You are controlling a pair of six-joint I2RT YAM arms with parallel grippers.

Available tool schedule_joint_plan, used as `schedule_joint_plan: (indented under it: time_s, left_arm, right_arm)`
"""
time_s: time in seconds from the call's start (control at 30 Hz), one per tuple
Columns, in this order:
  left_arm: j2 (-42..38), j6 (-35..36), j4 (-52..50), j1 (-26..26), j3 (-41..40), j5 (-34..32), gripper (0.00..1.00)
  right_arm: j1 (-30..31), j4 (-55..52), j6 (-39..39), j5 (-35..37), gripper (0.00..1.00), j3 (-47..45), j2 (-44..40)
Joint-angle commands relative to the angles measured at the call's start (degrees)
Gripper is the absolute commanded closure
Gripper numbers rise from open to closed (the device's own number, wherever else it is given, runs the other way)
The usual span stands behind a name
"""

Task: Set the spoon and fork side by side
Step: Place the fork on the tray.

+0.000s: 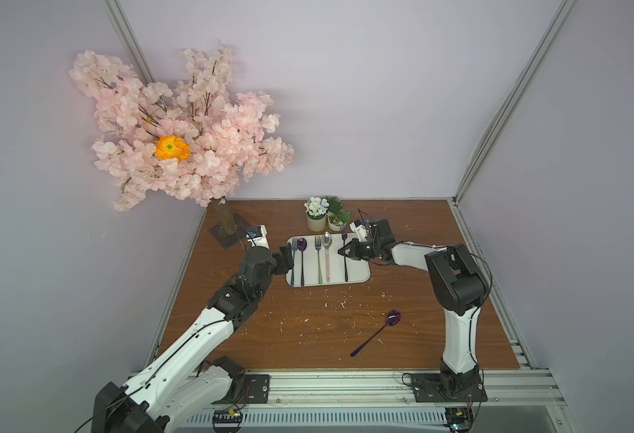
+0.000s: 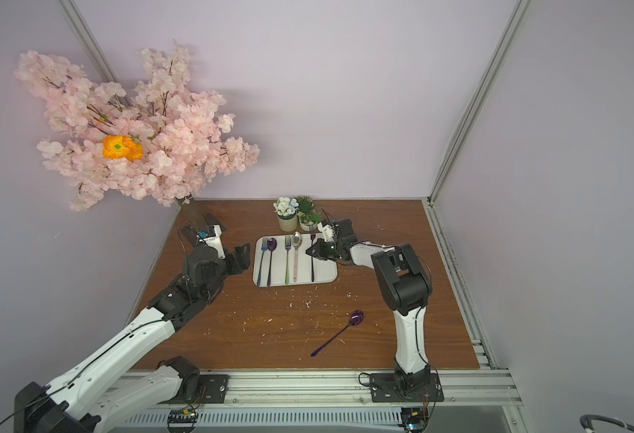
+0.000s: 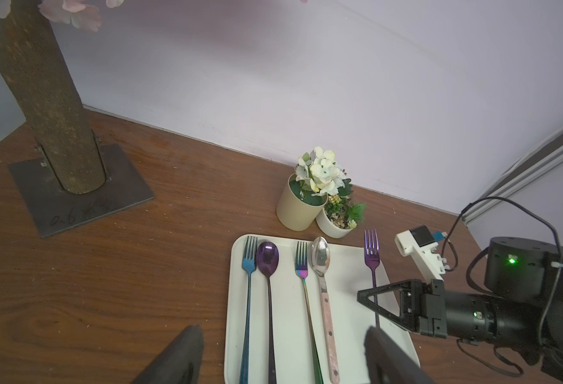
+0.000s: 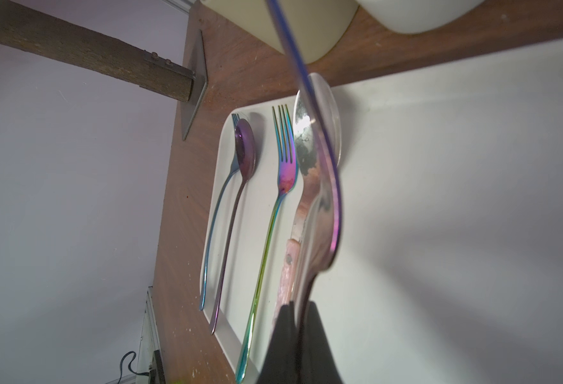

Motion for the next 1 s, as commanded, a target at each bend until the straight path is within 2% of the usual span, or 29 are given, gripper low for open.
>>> schedule_joint_plan:
  time_s: [0.0,0.43,0.83,0.97]
  left_arm:
    - [-0.01,1.1,0.59,0.63,-0.44,0.51,0.21]
    - [0.04,1.17,0.41,0.75,-0.36,0.15,0.21]
    - [0.29,1.09,0.48,0.72,-0.16,0.39,0.21]
    - [0.47,1.09,0.49,0.83,-0.16,0.52,0.21]
  right_arm:
    - [-0.33,-0.07,0.2,-1.34,1.0,0.71,1.3]
    - [-1.39,-0.77,-0.22,0.54,0.94,0.32,3.09]
    - [-1.97,0.27,0.53,-0.21,0.8,0.24,4.14]
    - [-2.0,-0.11,0.52,2.32,0.77,-0.39,2.97]
